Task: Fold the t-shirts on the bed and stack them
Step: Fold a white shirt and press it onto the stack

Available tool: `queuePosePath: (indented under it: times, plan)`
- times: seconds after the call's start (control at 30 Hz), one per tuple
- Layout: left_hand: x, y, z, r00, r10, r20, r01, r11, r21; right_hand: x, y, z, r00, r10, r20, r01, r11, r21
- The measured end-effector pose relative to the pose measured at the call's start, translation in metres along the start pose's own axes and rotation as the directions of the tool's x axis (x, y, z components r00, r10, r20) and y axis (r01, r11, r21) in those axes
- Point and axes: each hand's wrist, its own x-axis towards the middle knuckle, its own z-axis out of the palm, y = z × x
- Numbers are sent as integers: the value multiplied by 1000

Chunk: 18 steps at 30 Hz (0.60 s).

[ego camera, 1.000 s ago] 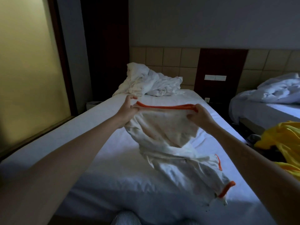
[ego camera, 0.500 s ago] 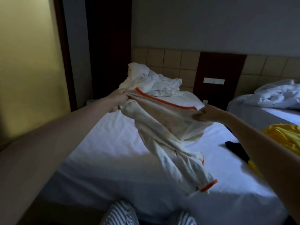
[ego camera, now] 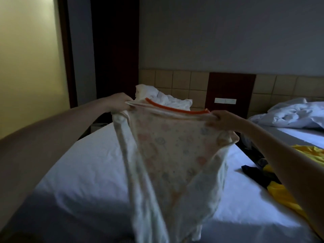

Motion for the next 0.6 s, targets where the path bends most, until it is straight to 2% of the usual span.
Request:
queuePosePath:
  times: [0.07, 0.13, 0.17, 0.2, 0.23, 0.27, 0.3, 0.33, 0.37, 0.4, 0.47, 0.5, 0.53, 0.6]
  plan:
    - [-1, -8, 8, 998, -16, -66, 14, 999, -40, 0, 4, 7, 986, 93, 140, -59, 971, -233]
    - [0, -11, 17, 986, -61, -153, 35, 985, -169, 6, 8, 14, 990, 137, 39, -109, 908, -405]
    - [0, -11, 20, 981, -93, -172, 42, 960, -277, 8, 11, 17, 991, 117, -58, -130, 923, -362]
    - [-2, -9, 23, 979, -135, -150, 65, 916, -396, 9, 13, 18, 982, 119, -149, -149, 966, -209]
    - [-5, -6, 25, 984, -162, -73, 108, 873, -476, 9, 16, 19, 970, 149, -192, -148, 989, 20]
    - [-8, -5, 27, 989, -146, 26, 140, 865, -482, 8, 18, 20, 972, 176, -154, -133, 958, 254]
    - [-10, -8, 28, 986, -110, 124, 148, 922, -357, 5, 20, 20, 983, 177, -41, -142, 891, 432]
    - [-13, -11, 30, 968, -96, 231, 130, 981, -141, 1, 21, 20, 983, 159, 94, -185, 823, 537]
    - [-18, -13, 33, 937, -107, 333, 87, 993, 76, -3, 22, 22, 964, 133, 233, -246, 780, 576]
    - [-23, -16, 37, 903, -138, 407, 50, 974, 220, -7, 20, 24, 934, 107, 340, -295, 768, 569]
    - [-26, -22, 47, 884, -161, 439, 29, 956, 292, -14, 15, 28, 885, 91, 457, -356, 766, 536]
    - [-26, -25, 51, 902, -144, 408, 32, 963, 268, -18, 13, 32, 870, 91, 484, -362, 785, 502]
    - [-25, -28, 54, 928, -119, 354, 45, 976, 212, -21, 11, 36, 864, 104, 492, -337, 847, 411]
    - [-26, -31, 61, 956, -85, 281, 100, 994, -38, -25, 8, 44, 865, 181, 468, -244, 967, 76]
